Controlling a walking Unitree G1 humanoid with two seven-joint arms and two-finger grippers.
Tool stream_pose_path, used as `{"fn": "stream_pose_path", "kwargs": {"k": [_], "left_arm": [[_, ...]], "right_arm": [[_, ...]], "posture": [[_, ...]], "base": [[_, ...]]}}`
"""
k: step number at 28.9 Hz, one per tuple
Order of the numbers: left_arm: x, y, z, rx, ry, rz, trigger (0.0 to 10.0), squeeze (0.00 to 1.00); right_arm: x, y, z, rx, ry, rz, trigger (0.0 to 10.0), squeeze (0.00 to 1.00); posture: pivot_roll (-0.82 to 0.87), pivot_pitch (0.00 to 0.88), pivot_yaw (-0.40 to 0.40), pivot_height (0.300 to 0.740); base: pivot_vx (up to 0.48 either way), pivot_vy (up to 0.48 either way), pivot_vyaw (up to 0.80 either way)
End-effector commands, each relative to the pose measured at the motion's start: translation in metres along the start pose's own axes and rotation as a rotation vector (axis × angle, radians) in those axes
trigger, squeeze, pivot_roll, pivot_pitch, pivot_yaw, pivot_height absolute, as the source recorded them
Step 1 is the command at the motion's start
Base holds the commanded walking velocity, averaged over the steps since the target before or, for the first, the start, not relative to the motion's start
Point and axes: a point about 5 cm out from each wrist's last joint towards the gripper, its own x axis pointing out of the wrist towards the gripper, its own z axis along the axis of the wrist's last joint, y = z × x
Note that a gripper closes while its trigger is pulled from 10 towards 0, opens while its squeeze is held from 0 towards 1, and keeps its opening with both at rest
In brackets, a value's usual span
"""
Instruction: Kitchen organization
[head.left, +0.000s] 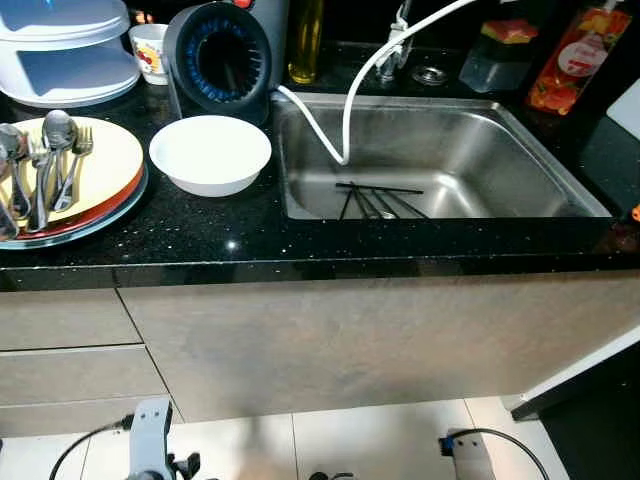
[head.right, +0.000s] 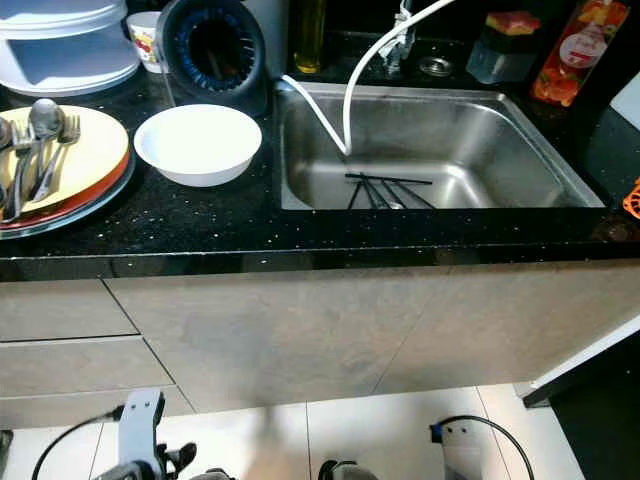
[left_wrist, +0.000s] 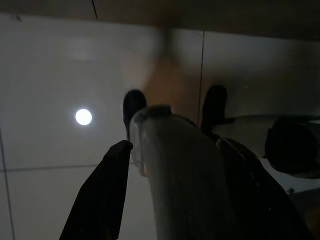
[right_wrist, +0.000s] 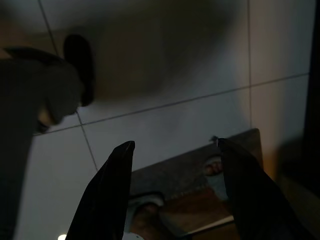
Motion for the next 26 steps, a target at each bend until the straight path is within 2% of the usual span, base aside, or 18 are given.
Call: {"fn": "stream_pose_path", "kwargs": {"k": [1,3,11,22,26], "left_arm": [[-0.001,-0.001,-0.015,-0.040,0.037,0.019,10.0,0.00],[-0.003,0.001,-0.020,-0.067,0.044,0.029,10.0,0.00],[-0.002,0.002,-0.016,-0.075,0.042,0.038,10.0,0.00],[0.002,-0.003,-0.005,-0.062,0.015,0.051,10.0,0.00],[0.001,0.003,0.001,-0.061,-0.003,0.062,10.0,0.00]], "right_arm": [[-0.001,-0.006,-0.007,-0.013,0.022,-0.022,10.0,0.00],[-0.002,-0.010,-0.011,-0.037,0.035,-0.028,10.0,0.00],[-0.002,-0.015,-0.006,-0.033,0.018,-0.041,10.0,0.00],[0.000,-0.006,0.000,0.002,-0.002,-0.036,10.0,0.00],[0.000,0.003,0.005,0.034,-0.027,0.015,10.0,0.00]], "posture": [[0.10,0.106,-0.073,0.740],[0.09,0.098,-0.081,0.740],[0.09,0.086,-0.082,0.740],[0.08,0.063,-0.064,0.740],[0.05,0.078,-0.051,0.740]], "base": [[0.000,0.000,0.00],[0.000,-0.172,0.00],[0.000,-0.435,0.00],[0.000,0.000,0.00],[0.000,0.000,0.00]]}}
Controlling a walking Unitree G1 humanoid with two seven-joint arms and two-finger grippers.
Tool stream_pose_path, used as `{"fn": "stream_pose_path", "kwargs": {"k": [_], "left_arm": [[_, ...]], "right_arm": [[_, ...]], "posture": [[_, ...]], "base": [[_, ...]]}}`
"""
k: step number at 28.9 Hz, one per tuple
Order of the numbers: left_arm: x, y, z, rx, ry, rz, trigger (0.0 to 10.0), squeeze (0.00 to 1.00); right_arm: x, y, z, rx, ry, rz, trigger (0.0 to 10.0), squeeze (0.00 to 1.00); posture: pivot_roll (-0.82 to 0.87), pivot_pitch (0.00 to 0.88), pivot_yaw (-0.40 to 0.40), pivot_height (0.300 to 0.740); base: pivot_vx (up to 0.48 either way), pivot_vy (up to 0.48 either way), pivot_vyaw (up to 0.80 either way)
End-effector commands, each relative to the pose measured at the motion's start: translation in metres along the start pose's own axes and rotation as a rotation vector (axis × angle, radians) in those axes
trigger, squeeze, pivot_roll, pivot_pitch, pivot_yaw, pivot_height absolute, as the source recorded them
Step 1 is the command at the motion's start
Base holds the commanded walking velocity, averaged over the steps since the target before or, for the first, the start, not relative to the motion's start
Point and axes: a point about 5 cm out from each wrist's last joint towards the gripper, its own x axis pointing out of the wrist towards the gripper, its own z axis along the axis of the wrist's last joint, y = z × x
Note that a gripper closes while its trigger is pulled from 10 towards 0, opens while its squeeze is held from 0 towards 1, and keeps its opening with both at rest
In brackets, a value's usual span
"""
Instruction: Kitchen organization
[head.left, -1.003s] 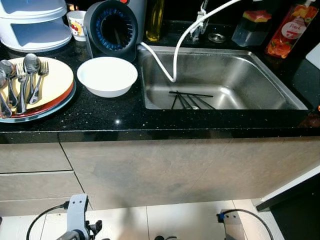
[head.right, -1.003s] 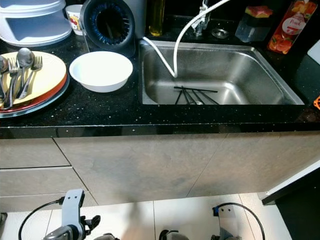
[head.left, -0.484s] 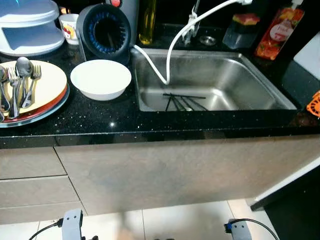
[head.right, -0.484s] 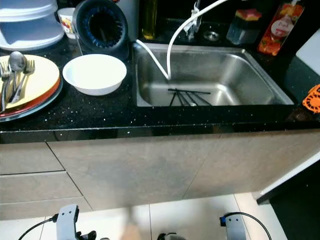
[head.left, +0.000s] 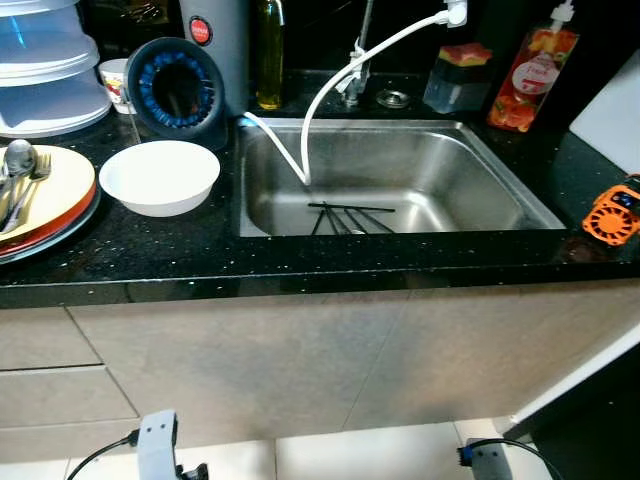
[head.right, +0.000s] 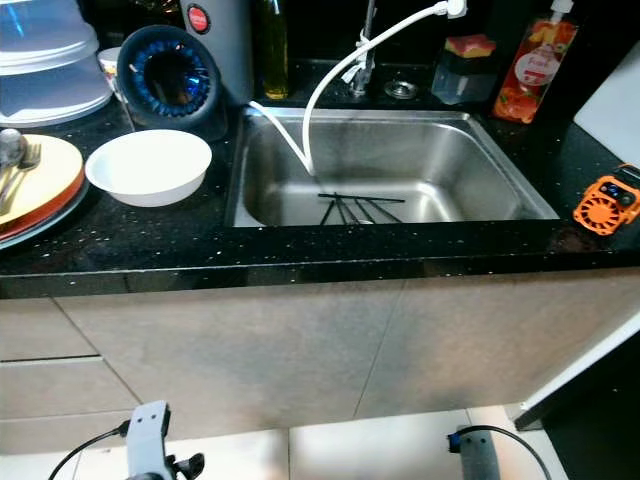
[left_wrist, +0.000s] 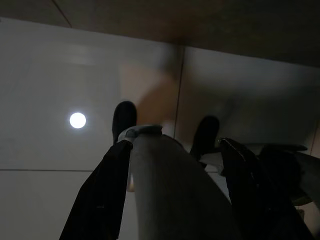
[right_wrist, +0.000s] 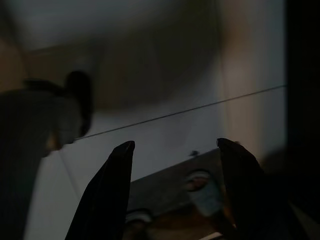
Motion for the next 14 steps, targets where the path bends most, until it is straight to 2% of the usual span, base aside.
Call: {"fn": "stream_pose_path", "kwargs": {"k": [1,4,7,10,13,14], "left_arm": [[-0.002,0.009,0.003,0.010,-0.004,0.021,10.0,0.00],[-0.003,0.015,0.017,0.022,-0.062,0.045,10.0,0.00],[-0.005,0.021,0.030,-0.001,-0.128,0.070,10.0,0.00],[-0.010,0.034,0.048,-0.029,-0.235,0.133,10.0,0.00],[-0.011,0.038,0.053,-0.036,-0.263,0.160,10.0,0.00],[-0.015,0.045,0.060,-0.110,-0.335,0.216,10.0,0.00]], "right_arm": [[0.001,0.008,0.005,0.021,-0.017,0.050,10.0,0.00],[0.001,0.014,0.003,-0.029,-0.012,0.091,10.0,0.00],[0.000,0.013,0.000,-0.042,-0.002,0.090,10.0,0.00],[0.000,0.004,0.003,-0.040,-0.010,0.048,10.0,0.00],[0.000,0.001,0.004,-0.039,-0.011,0.037,10.0,0.00],[0.000,-0.003,0.011,-0.046,-0.026,0.031,10.0,0.00]], "posture": [[0.06,0.086,-0.055,0.740],[0.08,0.092,-0.067,0.740],[0.08,0.077,-0.068,0.740],[0.12,0.090,-0.054,0.740],[0.13,0.089,-0.058,0.740],[0.15,0.102,-0.066,0.740]], "base": [[0.000,0.000,0.00],[0.000,0.000,0.00],[0.000,0.000,0.00],[0.000,0.000,0.00],[0.000,0.000,0.00],[0.000,0.000,0.00]]}}
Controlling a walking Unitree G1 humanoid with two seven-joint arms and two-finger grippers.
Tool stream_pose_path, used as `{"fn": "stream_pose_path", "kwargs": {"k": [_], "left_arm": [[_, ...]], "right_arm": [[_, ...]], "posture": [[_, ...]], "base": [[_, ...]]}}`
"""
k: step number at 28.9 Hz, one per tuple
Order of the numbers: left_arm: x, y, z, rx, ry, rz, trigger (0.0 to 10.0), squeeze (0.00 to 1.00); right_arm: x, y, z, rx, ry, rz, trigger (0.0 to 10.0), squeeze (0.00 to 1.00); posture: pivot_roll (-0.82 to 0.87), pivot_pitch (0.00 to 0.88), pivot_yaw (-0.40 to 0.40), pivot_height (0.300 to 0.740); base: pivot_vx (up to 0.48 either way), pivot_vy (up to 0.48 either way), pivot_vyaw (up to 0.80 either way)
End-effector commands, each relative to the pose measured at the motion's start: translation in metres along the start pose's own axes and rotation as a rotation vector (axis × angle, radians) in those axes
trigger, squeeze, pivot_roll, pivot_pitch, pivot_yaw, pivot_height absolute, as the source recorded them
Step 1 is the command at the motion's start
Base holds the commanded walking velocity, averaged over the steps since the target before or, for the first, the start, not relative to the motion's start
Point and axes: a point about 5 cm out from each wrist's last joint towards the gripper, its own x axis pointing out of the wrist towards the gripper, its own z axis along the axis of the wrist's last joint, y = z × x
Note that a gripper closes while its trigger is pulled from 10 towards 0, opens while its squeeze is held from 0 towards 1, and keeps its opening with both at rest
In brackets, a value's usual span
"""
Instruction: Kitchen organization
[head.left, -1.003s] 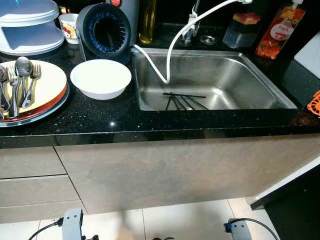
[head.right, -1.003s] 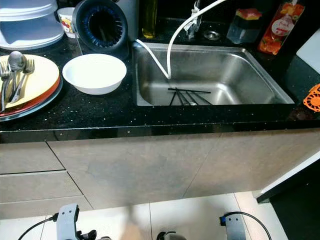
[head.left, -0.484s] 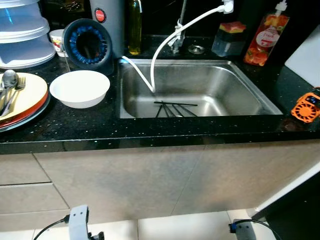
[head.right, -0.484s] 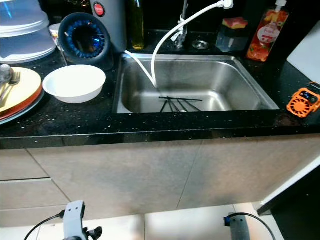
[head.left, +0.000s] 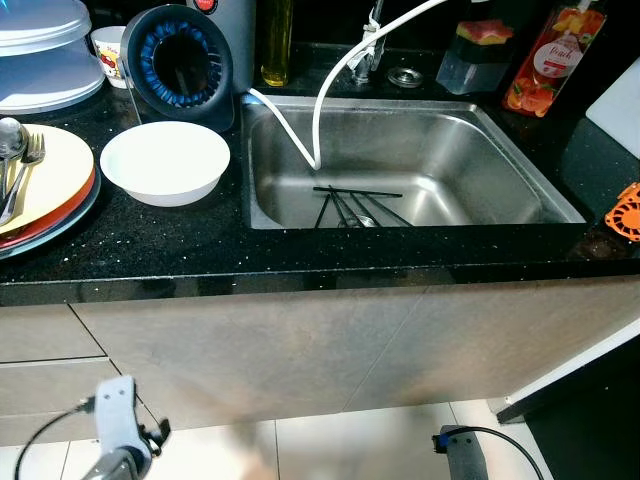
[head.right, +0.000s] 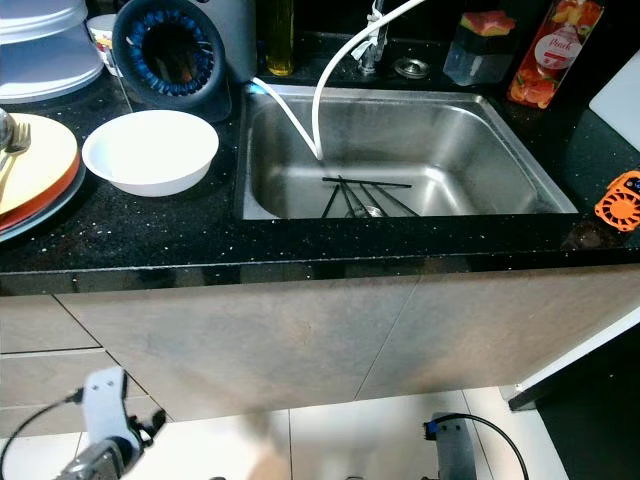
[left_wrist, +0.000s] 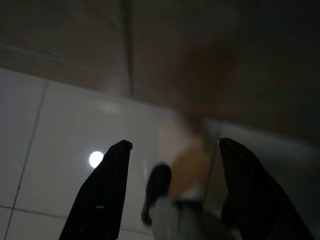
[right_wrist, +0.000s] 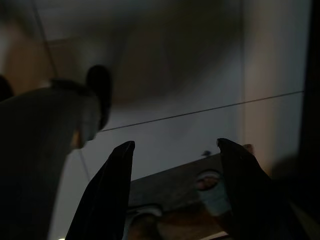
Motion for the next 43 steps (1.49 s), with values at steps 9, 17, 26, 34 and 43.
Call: {"fn": "stream_pose_path", "kwargs": {"k": [9,17,26,34,43], "left_arm": [[-0.004,0.010,-0.005,-0.175,-0.048,0.111,10.0,0.00],[-0.025,-0.076,-0.010,0.229,-0.073,-0.771,10.0,0.00],[-0.077,-0.106,0.011,0.501,-0.003,-1.356,10.0,0.00],[-0.133,-0.129,0.067,0.550,-0.095,-1.766,10.0,0.00],[-0.165,-0.147,0.125,0.672,-0.387,-1.747,10.0,0.00]], "right_arm": [[0.000,-0.012,0.021,-0.037,-0.044,-0.014,10.0,0.00],[0.000,-0.015,0.026,-0.100,-0.042,0.001,10.0,0.00],[-0.001,-0.019,0.026,-0.091,-0.039,-0.001,10.0,0.00],[-0.001,-0.018,0.018,-0.063,-0.025,0.010,10.0,0.00],[-0.001,-0.018,0.016,-0.059,-0.018,0.007,10.0,0.00]], "posture": [[0.14,0.095,-0.079,0.740],[0.16,0.113,-0.089,0.740],[0.15,0.109,-0.081,0.740],[0.13,0.099,-0.070,0.740],[0.13,0.104,-0.064,0.740]], "base": [[0.000,0.000,0.00],[0.000,0.000,0.00],[0.000,0.000,0.00],[0.000,0.000,0.00],[0.000,0.000,0.00]]}}
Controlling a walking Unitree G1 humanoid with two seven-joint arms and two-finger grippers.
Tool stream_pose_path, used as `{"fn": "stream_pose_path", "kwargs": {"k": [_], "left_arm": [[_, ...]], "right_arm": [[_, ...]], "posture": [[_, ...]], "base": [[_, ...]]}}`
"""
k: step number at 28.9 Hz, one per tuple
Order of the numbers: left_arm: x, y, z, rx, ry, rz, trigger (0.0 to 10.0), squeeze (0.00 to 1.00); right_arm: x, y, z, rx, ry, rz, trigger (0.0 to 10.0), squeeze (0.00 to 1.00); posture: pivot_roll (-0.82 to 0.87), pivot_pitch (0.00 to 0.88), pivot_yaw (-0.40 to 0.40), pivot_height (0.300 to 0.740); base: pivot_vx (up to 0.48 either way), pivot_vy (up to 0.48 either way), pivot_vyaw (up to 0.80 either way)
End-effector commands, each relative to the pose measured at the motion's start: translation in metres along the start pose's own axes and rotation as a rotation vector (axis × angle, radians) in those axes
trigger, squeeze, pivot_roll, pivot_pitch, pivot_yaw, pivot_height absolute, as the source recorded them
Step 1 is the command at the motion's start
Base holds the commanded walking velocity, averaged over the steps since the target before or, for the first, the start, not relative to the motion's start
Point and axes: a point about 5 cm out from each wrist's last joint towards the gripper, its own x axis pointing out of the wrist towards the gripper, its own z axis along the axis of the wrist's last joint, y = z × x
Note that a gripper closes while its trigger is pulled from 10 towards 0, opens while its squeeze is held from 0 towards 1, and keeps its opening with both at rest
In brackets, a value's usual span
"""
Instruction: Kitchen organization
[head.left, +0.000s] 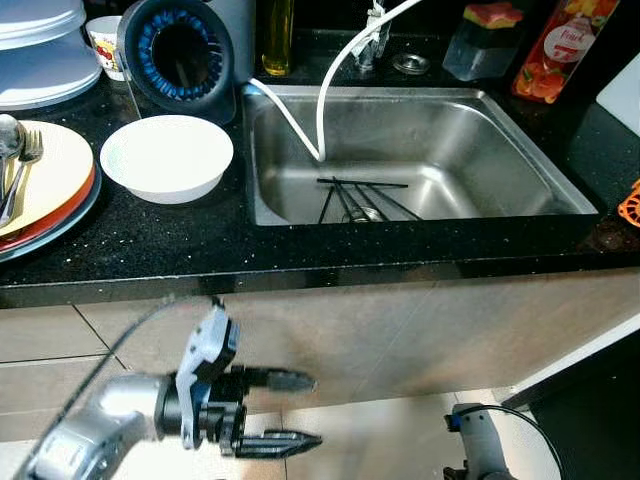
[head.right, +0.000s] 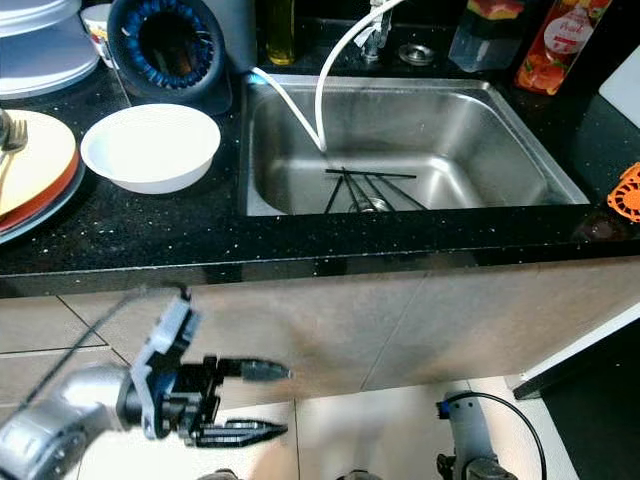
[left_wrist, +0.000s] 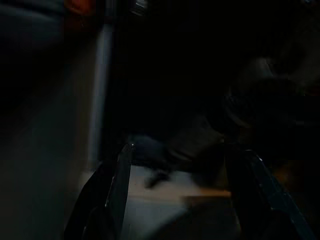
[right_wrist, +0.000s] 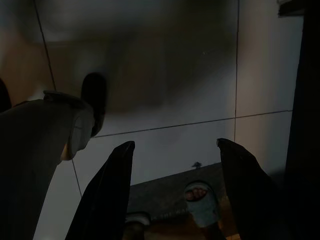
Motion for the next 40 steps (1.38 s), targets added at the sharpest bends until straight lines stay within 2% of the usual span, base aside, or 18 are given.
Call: {"fn": "stream_pose_path", "kwargs": {"k": [1,2,4,6,7,10,12,15,17,18,20,22,23,26,32,33,37,40], "left_arm": [[0.000,0.011,0.021,0.115,-0.038,0.095,10.0,0.00],[0.000,0.011,0.021,0.115,-0.038,0.095,10.0,0.00],[0.000,0.022,0.042,0.172,-0.093,0.170,10.0,0.00],[0.000,0.030,0.064,0.260,-0.118,0.245,10.0,0.00],[0.000,0.037,0.084,0.344,-0.138,0.312,10.0,0.00],[0.001,0.041,0.096,0.382,-0.139,0.352,10.0,0.00],[-0.001,0.046,0.107,0.465,-0.084,0.396,10.0,0.00],[-0.003,0.051,0.120,0.576,0.041,0.407,10.0,0.00],[-0.004,0.051,0.123,0.614,0.126,0.377,10.0,0.00],[-0.004,0.051,0.123,0.614,0.126,0.377,10.0,0.00],[-0.007,0.051,0.125,0.675,0.253,0.340,10.0,0.00],[-0.021,0.058,0.123,0.761,0.541,0.297,10.0,0.00],[-0.029,0.060,0.122,0.782,0.651,0.277,10.0,0.00],[-0.047,0.067,0.126,0.809,0.827,0.268,10.0,0.00],[-0.060,0.077,0.138,0.875,0.955,0.317,10.0,0.00],[-0.066,0.081,0.146,0.905,1.029,0.334,10.0,0.00],[-0.069,0.084,0.151,0.920,1.054,0.347,10.0,0.00],[-0.079,0.092,0.157,0.956,1.137,0.390,10.0,0.00]], "right_arm": [[-0.001,-0.001,-0.009,0.007,0.029,-0.002,10.0,0.00],[-0.001,-0.001,-0.009,0.007,0.029,-0.002,10.0,0.00],[-0.001,0.001,-0.009,0.005,0.031,-0.001,10.0,0.00],[0.000,0.003,-0.010,0.004,0.033,0.001,10.0,0.00],[0.000,0.005,-0.012,0.005,0.036,0.002,10.0,0.00],[0.000,0.005,-0.013,0.005,0.039,0.002,10.0,0.00],[-0.001,0.005,-0.014,0.003,0.042,0.000,10.0,0.00],[-0.001,0.005,-0.016,-0.003,0.049,-0.003,10.0,0.00],[-0.001,0.005,-0.017,-0.006,0.052,-0.004,10.0,0.00],[-0.001,0.005,-0.017,-0.006,0.052,-0.004,10.0,0.00],[-0.001,0.005,-0.017,-0.009,0.054,-0.006,10.0,0.00],[-0.001,0.004,-0.016,-0.011,0.053,-0.008,10.0,0.00],[-0.001,0.004,-0.015,-0.012,0.051,-0.008,10.0,0.00],[-0.001,0.004,-0.013,-0.013,0.049,-0.010,10.0,0.00],[-0.001,0.003,-0.014,-0.012,0.050,-0.011,10.0,0.00],[-0.001,0.003,-0.014,-0.010,0.052,-0.013,10.0,0.00],[-0.001,0.003,-0.016,-0.010,0.055,-0.013,10.0,0.00],[-0.001,0.004,-0.018,-0.008,0.060,-0.012,10.0,0.00]], "posture": [[0.13,0.104,-0.065,0.740],[0.13,0.104,-0.065,0.740],[0.14,0.107,-0.063,0.740],[0.14,0.109,-0.062,0.740],[0.14,0.111,-0.059,0.740],[0.14,0.112,-0.058,0.740],[0.14,0.113,-0.057,0.740],[0.14,0.115,-0.057,0.740],[0.14,0.114,-0.059,0.740],[0.14,0.114,-0.059,0.740],[0.14,0.114,-0.059,0.740],[0.14,0.113,-0.057,0.740],[0.14,0.112,-0.057,0.740],[0.14,0.108,-0.056,0.740],[0.14,0.109,-0.056,0.740],[0.14,0.109,-0.054,0.740],[0.14,0.111,-0.051,0.740],[0.14,0.114,-0.051,0.740]], "base": [[0.000,0.000,0.00],[0.000,0.000,0.00],[0.000,0.000,0.00],[0.000,0.000,0.00],[0.000,0.000,0.00],[0.000,0.000,0.00],[0.000,0.000,0.00],[0.000,0.000,0.00],[0.000,0.000,0.00],[0.000,0.000,0.00],[0.000,0.000,0.00],[0.000,0.000,0.00],[0.000,0.000,0.00],[0.000,0.000,0.00],[0.000,0.000,0.00],[0.000,0.000,0.00],[0.000,0.000,0.00],[0.000,0.000,0.00]]}}
